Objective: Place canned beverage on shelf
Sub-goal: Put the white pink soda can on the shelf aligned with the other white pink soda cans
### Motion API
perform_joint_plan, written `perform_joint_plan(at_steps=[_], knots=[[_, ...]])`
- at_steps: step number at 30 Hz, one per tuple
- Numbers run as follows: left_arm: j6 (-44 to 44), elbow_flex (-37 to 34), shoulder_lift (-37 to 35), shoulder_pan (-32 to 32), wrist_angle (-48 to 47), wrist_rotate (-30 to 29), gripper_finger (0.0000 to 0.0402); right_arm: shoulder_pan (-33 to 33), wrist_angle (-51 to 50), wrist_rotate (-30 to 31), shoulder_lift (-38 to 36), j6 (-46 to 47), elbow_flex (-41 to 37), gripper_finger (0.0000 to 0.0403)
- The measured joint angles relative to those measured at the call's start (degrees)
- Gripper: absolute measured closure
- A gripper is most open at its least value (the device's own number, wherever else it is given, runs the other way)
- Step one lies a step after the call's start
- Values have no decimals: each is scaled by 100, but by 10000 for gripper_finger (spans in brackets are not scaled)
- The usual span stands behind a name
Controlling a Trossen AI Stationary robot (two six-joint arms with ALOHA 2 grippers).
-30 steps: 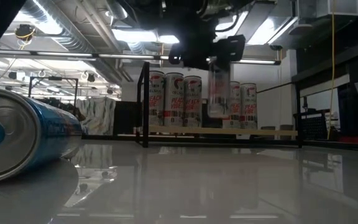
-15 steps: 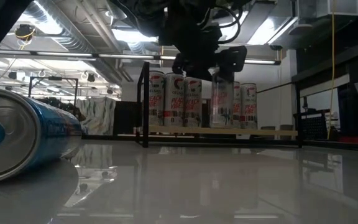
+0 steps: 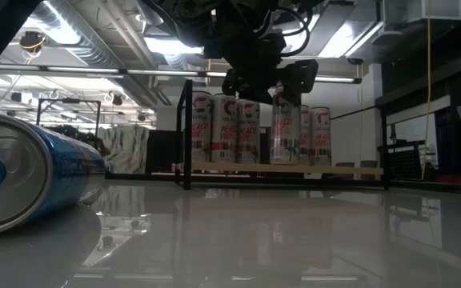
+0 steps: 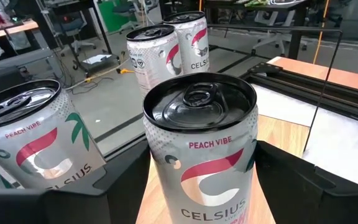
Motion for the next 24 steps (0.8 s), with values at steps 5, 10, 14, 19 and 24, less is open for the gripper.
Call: perform_joint_plan(at_steps=[5,10,14,19,24], knots=[[-1,0,0,0,9,0,135,0,0,0,0,-2,0,158],[-146,0,0,0,13,0,133,0,-2,2,0,-2,0,158],[-272,6,-3,29,45,232,124,0,-2,2,0,-2,0,158],[-520,11,-13,109,31,791,110,0,-2,2,0,0,0,158],[-564,11,-13,114,0,720,101,0,-3,0,0,-2,0,158]])
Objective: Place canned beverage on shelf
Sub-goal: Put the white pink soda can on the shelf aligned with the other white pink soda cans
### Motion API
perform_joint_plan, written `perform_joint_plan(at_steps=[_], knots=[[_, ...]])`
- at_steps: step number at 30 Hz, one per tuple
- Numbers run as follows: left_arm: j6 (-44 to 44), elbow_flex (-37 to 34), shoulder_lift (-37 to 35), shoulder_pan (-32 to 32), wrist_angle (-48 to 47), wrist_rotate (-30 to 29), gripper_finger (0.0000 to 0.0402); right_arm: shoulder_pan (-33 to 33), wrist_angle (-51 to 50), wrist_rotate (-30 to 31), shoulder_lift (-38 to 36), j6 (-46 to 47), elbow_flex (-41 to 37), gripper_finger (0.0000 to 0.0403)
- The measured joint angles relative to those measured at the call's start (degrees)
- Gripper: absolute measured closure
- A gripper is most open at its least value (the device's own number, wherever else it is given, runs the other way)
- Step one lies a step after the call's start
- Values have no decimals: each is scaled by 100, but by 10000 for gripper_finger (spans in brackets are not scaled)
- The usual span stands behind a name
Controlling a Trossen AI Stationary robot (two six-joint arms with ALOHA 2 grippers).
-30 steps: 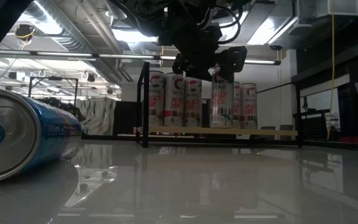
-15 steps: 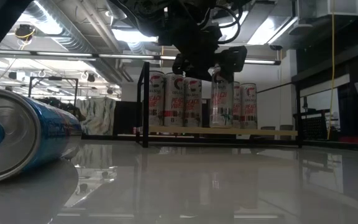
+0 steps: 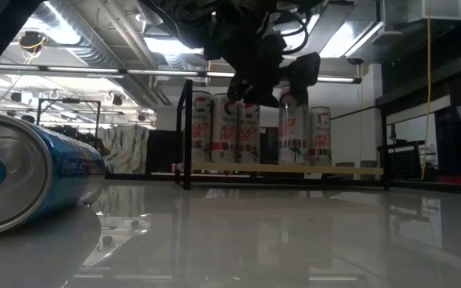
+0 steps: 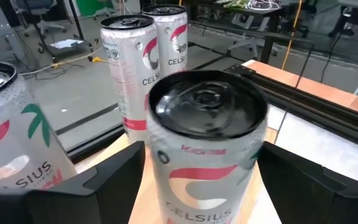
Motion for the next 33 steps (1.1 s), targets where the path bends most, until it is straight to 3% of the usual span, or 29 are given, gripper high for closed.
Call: perform_joint_plan(at_steps=[17,33], knots=[[299,-2,2,-17,15,-217,74,0,-109,-4,2,0,0,158],[313,-13,-190,-222,63,-277,72,2,-105,-1,2,108,0,158]])
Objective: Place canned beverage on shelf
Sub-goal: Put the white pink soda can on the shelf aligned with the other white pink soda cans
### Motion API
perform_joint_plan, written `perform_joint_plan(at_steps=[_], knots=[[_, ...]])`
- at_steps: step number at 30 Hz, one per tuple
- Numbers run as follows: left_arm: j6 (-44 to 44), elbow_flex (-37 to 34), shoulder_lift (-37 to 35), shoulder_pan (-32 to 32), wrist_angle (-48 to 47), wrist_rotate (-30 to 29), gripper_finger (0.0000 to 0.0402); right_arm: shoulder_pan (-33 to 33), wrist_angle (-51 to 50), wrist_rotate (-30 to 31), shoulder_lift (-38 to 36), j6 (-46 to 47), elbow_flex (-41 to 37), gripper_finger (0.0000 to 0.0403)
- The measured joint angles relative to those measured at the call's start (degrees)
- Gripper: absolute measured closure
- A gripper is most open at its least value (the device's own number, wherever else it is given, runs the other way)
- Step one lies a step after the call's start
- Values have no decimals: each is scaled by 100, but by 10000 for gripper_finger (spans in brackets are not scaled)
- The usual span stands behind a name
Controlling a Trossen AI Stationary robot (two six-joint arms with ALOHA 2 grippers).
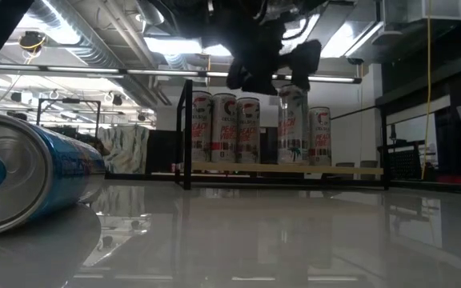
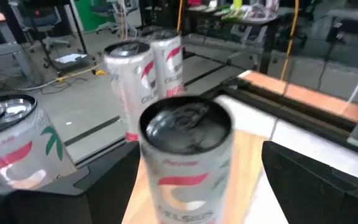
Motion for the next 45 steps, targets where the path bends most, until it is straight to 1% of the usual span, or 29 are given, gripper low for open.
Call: perform_joint_plan(at_steps=[3,9,14,16,20,27,29,32,34,36,41,45], knots=[[2,0,-90,-68,-7,-67,72,-2,1,1,0,239,0,158],[7,2,-274,-117,-84,-192,72,-2,1,9,0,314,2,158],[11,0,-629,-198,-538,-192,72,-46,0,38,2,837,2,158],[13,1,-839,-241,-818,-200,72,-63,-10,37,2,1068,2,158],[15,2,-1414,-348,-1712,-180,72,-150,-44,15,2,1562,3,158],[2,2,-2559,-569,-3545,-128,72,-195,-279,-87,62,2217,4,158],[1,2,-2860,-649,-4069,-123,72,-195,-364,-253,162,2379,4,158],[-20,4,-3214,-756,-4599,-111,72,-268,-447,-766,372,2563,4,158],[-56,3,-3374,-825,-4841,-102,72,-347,-436,-1183,566,2603,4,158],[-188,9,-3493,-886,-4994,-74,72,-476,-439,-1439,758,2605,4,158],[-530,6,-3513,-1071,-5276,16,72,-825,-654,-1812,1151,2607,4,158],[-655,4,-3402,-1174,-5358,82,72,-993,-987,-1853,1387,2530,2,158]])
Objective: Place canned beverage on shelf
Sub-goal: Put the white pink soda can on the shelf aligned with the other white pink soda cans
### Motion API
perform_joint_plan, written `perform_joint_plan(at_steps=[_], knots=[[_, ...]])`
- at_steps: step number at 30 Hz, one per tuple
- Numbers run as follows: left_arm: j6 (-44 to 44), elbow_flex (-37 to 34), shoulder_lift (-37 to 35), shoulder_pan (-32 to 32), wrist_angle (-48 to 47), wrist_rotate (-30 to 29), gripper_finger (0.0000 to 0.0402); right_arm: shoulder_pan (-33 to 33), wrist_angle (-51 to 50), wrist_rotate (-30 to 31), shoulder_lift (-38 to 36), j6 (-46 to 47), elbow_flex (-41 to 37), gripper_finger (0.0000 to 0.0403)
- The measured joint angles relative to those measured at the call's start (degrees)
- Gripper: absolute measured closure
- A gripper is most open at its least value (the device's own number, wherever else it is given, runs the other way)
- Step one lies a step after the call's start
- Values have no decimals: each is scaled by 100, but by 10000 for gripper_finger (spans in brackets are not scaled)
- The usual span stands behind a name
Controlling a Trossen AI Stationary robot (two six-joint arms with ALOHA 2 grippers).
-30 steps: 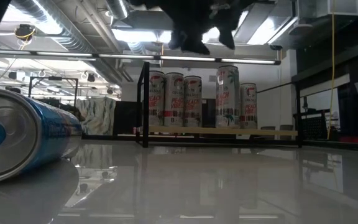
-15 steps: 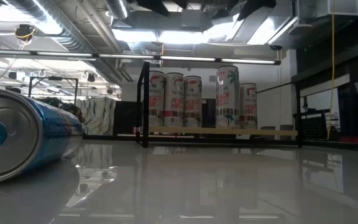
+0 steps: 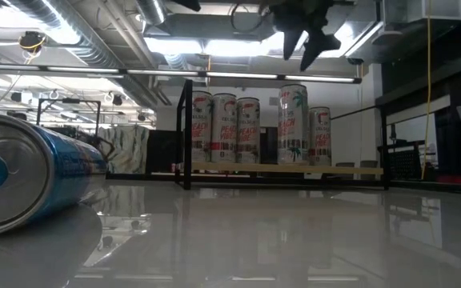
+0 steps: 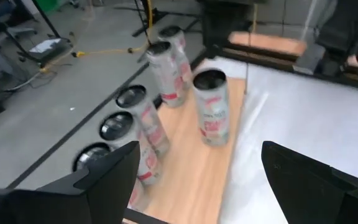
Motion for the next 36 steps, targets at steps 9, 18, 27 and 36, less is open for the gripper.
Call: perform_joint_plan(at_steps=[9,18,27,36], knots=[[-117,-4,122,-78,-48,245,72,23,6,-4,227,-39,-2,158],[-154,-4,164,-75,-61,247,72,18,-35,77,336,-241,-4,158],[-158,-4,162,-75,-62,246,72,18,-29,215,360,-500,-4,158],[-156,-4,162,-75,-82,246,72,23,-9,213,360,-658,-171,158]])
